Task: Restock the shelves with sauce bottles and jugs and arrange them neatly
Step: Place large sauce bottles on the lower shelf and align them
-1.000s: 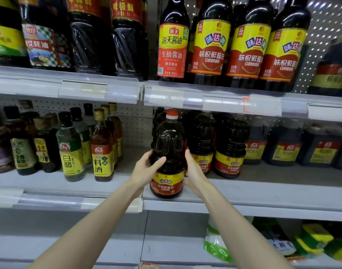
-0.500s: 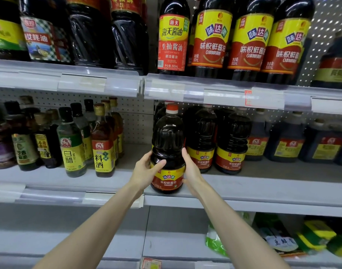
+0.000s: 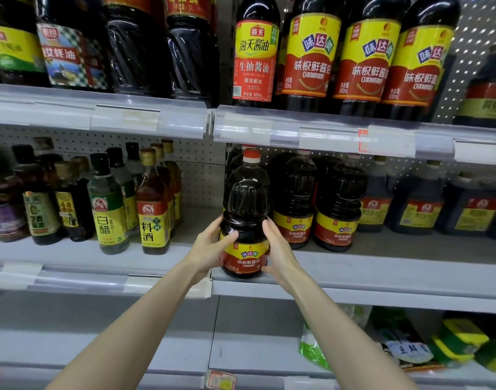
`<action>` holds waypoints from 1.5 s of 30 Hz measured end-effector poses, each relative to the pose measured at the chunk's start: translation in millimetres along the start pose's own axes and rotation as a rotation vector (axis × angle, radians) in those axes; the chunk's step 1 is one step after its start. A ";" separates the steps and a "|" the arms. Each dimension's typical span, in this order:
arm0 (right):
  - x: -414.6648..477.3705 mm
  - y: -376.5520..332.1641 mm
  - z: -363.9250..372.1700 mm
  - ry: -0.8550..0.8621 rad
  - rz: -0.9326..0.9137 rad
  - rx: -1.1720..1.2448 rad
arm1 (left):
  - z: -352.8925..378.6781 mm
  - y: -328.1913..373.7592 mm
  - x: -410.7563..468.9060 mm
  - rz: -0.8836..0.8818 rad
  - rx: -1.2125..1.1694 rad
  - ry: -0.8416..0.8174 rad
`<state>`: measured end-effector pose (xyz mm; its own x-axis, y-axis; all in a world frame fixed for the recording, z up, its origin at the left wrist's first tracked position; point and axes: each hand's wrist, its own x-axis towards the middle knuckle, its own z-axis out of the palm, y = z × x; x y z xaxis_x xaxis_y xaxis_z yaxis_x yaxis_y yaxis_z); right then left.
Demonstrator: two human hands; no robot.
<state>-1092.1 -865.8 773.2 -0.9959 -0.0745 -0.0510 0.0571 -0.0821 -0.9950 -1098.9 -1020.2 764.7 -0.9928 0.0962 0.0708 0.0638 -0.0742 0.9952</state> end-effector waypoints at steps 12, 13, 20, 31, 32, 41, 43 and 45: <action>5.4 4.1 2.0 0.049 -0.005 0.002 | -6.5 1.5 2.4 -0.041 -0.013 -0.032; 5.6 3.8 2.0 0.052 -0.002 0.002 | -6.1 1.1 2.1 -0.042 -0.016 -0.032; 7.6 2.6 -6.1 0.042 0.032 -0.016 | 6.7 -3.7 -4.6 0.017 0.008 -0.033; 8.6 7.4 -4.1 0.059 0.034 0.017 | -1.0 3.0 -0.5 -0.042 -0.006 -0.060; 8.6 7.3 -4.3 0.058 0.033 0.018 | -0.8 3.1 -0.4 -0.040 -0.003 -0.061; 8.1 8.4 -10.0 0.050 0.032 0.000 | 6.0 -1.0 -4.9 0.012 -0.014 -0.014; 8.0 7.8 -10.1 0.050 0.037 0.005 | 5.7 -0.9 -4.9 0.014 -0.012 -0.004; 8.5 6.5 -10.1 0.046 0.037 0.006 | 5.9 -0.2 -4.9 0.023 -0.004 0.009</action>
<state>-1100.9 -856.9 765.4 -0.9953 -0.0314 -0.0916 0.0941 -0.0865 -0.9918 -1093.5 -1014.8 764.5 -0.9920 0.0854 0.0929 0.0861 -0.0800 0.9931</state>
